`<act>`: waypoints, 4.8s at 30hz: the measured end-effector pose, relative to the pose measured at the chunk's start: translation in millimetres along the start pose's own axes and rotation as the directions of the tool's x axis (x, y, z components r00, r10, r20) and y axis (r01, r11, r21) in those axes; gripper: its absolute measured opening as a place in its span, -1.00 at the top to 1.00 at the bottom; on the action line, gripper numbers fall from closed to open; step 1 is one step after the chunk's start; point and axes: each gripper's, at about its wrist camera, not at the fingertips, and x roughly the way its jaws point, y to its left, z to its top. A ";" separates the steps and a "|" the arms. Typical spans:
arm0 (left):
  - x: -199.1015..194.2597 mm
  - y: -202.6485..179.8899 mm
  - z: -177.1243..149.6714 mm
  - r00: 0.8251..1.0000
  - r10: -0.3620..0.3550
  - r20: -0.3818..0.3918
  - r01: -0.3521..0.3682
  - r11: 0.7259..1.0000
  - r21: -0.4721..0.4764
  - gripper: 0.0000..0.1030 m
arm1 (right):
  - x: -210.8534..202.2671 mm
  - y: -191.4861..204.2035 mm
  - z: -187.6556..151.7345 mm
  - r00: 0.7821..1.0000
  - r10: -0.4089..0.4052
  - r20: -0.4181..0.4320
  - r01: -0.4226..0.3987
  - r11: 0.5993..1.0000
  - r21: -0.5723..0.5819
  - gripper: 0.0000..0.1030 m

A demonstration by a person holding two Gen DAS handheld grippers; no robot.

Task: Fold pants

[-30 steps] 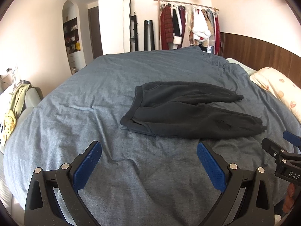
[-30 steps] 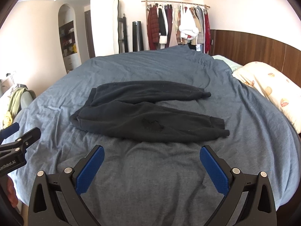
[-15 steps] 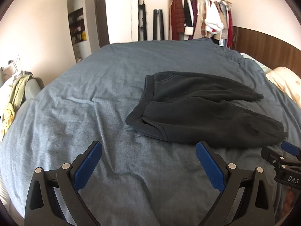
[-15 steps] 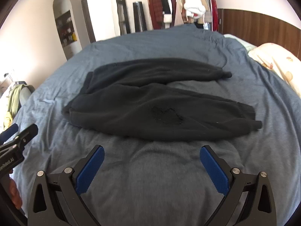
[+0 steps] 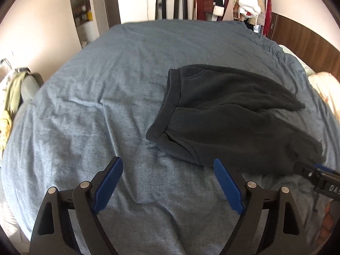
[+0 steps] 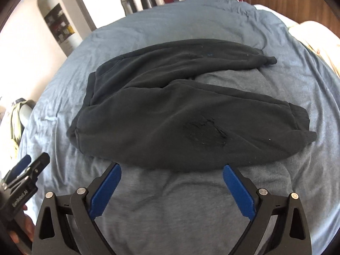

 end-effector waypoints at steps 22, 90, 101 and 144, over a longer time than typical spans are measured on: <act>99.0 4.7 36.5 0.931 -0.121 -0.344 0.057 0.980 -0.189 -0.15 | 68.5 -25.3 13.9 0.908 0.188 -0.374 0.010 0.883 0.469 -0.51; 208.0 -41.3 241.0 0.968 -0.075 -0.241 0.039 0.988 -0.150 0.82 | 155.7 -35.5 280.6 0.968 0.156 -0.198 -0.078 0.932 0.354 0.79; 242.0 -33.6 255.2 0.967 -0.005 -0.253 -0.016 0.997 -0.078 0.96 | 214.1 -27.5 309.8 0.961 0.115 -0.252 -0.029 0.946 0.322 0.79; 105.9 -249.6 133.2 0.838 -0.415 -0.355 0.507 0.833 0.222 0.35 | 34.3 -156.0 164.7 0.974 0.141 -0.174 -0.094 0.962 0.256 0.14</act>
